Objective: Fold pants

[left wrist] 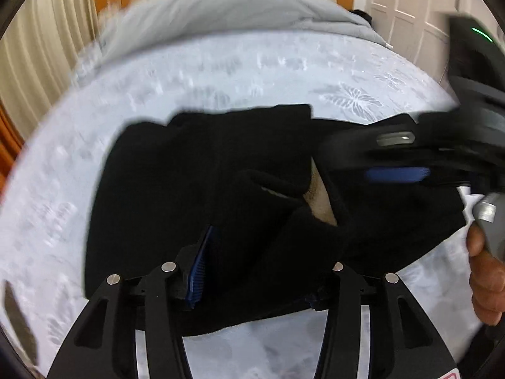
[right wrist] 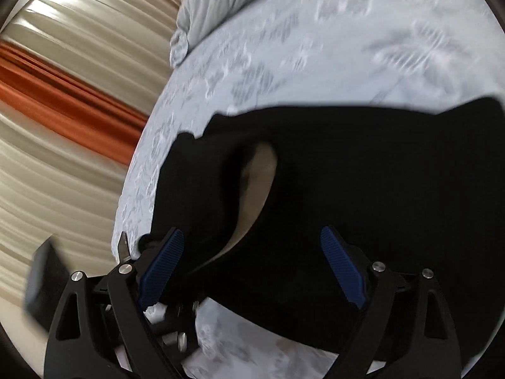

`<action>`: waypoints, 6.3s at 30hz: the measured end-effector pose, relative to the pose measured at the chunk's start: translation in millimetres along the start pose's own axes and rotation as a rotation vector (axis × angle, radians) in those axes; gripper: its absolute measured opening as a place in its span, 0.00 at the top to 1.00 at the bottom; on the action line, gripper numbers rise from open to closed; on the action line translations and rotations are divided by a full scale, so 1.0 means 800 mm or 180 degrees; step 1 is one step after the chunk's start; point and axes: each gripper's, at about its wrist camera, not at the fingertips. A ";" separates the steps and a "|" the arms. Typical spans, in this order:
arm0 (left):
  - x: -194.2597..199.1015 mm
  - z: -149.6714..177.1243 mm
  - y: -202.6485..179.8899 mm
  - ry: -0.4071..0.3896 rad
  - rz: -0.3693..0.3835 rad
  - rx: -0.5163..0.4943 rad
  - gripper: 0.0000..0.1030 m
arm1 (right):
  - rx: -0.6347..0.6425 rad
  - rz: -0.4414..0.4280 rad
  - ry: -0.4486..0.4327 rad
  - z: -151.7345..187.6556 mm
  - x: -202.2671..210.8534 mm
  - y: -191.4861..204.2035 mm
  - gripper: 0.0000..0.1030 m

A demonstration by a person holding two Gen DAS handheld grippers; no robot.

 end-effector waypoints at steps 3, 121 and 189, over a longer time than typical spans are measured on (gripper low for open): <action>0.015 0.010 -0.012 -0.0144 0.0088 -0.0160 0.18 | 0.0161 0.0067 -0.0031 -0.001 -0.017 0.017 0.33; 0.040 0.029 0.052 0.0073 -0.0491 0.0616 0.38 | 0.0099 0.1434 -0.0693 0.107 0.138 -0.069 0.46; 0.105 0.040 0.159 -0.0547 0.1197 0.1532 0.70 | -0.0215 0.1296 -0.0207 0.102 0.079 -0.107 0.42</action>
Point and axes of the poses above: each gripper's, at about its wrist camera, not at the fingertips, and x roughly against the way its jaws point, y to its left, z to its underside, and after that the axes turned 10 degrees about z, right-handed
